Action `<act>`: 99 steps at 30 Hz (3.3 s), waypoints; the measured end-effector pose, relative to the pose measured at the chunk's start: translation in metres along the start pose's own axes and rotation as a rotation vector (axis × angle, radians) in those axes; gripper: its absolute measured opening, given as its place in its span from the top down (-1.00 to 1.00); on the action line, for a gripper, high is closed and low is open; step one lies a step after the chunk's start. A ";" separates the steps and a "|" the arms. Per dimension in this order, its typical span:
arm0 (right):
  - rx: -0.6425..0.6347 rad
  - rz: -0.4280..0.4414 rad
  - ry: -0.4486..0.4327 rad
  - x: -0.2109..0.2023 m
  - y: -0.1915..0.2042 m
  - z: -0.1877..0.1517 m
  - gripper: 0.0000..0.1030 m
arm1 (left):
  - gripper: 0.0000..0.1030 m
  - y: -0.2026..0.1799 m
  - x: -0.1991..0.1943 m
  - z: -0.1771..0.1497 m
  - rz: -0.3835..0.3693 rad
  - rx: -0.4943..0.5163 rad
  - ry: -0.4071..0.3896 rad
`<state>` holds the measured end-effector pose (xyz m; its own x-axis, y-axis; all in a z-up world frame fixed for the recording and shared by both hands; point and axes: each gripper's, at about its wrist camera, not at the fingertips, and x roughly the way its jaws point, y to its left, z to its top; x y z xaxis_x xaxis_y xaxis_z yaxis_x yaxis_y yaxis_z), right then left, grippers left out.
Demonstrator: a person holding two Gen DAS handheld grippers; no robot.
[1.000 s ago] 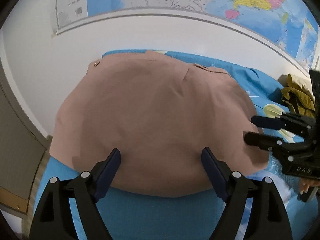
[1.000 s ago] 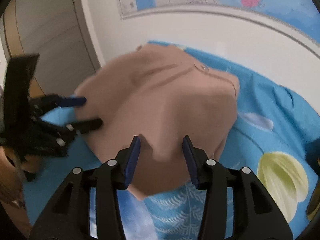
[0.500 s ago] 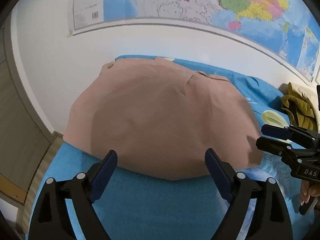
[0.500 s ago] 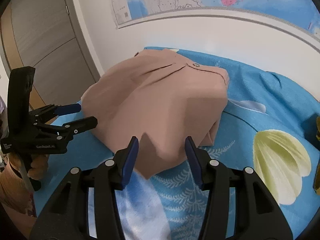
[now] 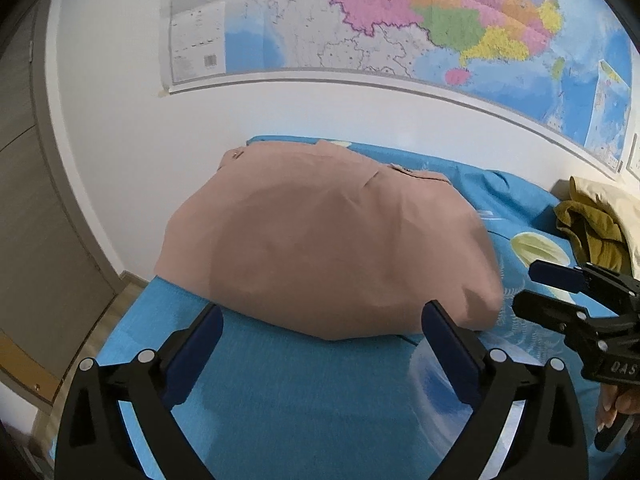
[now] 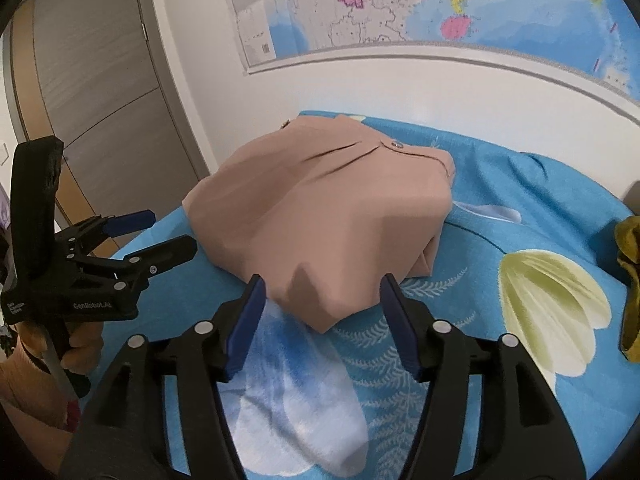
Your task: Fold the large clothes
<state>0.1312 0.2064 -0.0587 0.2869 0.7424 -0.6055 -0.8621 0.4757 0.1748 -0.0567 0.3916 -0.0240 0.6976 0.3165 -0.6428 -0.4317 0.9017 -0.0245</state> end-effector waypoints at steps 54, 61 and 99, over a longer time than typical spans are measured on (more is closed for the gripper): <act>-0.038 -0.051 -0.115 -0.070 0.047 -0.055 -0.89 | -0.86 -0.021 -0.063 -0.048 0.058 -0.031 -0.046; -0.034 -0.049 -0.120 -0.073 0.047 -0.056 -0.89 | -0.86 -0.021 -0.067 -0.050 0.056 -0.030 -0.048; 0.004 -0.033 -0.113 -0.076 0.044 -0.064 -0.89 | -0.86 -0.024 -0.070 -0.054 0.048 -0.021 -0.047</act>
<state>0.0448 0.1404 -0.0551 0.3609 0.7744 -0.5197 -0.8497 0.5027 0.1590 -0.1263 0.3317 -0.0197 0.7015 0.3729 -0.6073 -0.4764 0.8791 -0.0106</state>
